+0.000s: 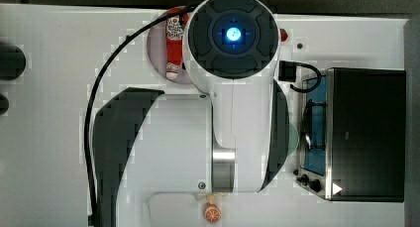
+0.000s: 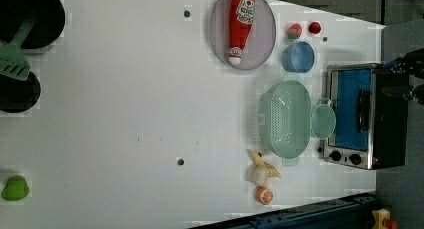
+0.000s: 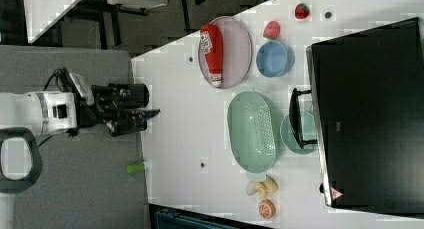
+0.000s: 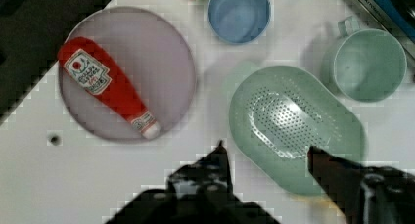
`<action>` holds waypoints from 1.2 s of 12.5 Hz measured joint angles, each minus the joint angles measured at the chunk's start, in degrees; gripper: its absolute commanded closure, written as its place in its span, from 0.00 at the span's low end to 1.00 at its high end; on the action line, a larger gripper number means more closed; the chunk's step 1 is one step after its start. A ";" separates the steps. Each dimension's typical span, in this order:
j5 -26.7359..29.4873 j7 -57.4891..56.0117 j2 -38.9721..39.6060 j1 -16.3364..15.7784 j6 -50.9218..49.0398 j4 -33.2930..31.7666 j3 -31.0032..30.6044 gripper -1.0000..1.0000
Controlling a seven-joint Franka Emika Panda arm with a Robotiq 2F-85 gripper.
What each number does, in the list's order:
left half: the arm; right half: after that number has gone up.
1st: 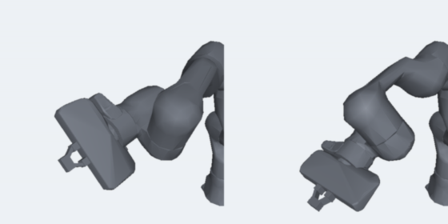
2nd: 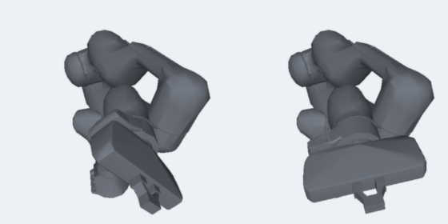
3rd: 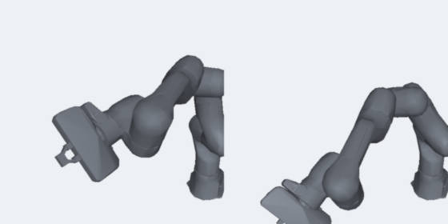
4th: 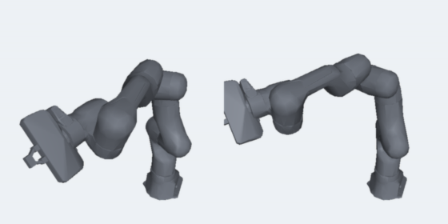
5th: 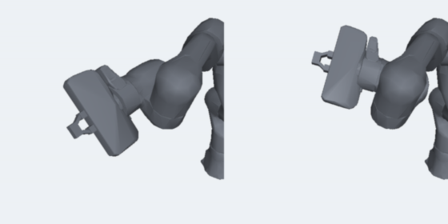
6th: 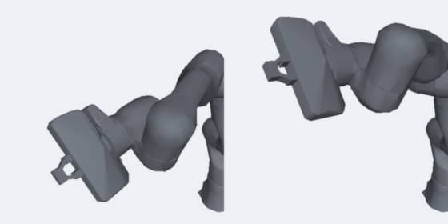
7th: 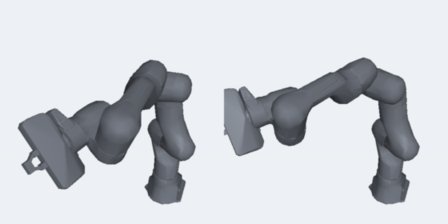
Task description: Drag strainer right to left.
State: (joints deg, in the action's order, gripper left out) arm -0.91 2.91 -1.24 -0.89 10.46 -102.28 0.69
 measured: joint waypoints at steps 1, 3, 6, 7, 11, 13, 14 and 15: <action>-0.62 -0.75 -4.43 -0.02 -6.42 -4.20 0.45 0.20; -0.05 -0.99 -15.79 0.77 -16.50 -10.91 1.48 0.00; -1.31 -1.05 -24.10 2.10 -15.51 -8.84 2.46 0.00; -0.92 -1.09 -24.97 2.79 -12.71 -8.73 2.37 0.00; 0.12 -0.98 -21.12 1.86 -2.27 -15.55 2.66 0.00; 0.18 -0.23 -16.34 1.89 7.47 -22.72 2.71 0.00; -1.51 2.10 -13.91 1.83 11.32 -26.41 2.66 0.00; -1.93 4.63 -10.94 1.97 14.91 -29.10 2.48 0.00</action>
State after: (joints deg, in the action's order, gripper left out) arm -2.84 7.55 -12.18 1.08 25.37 -131.38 3.17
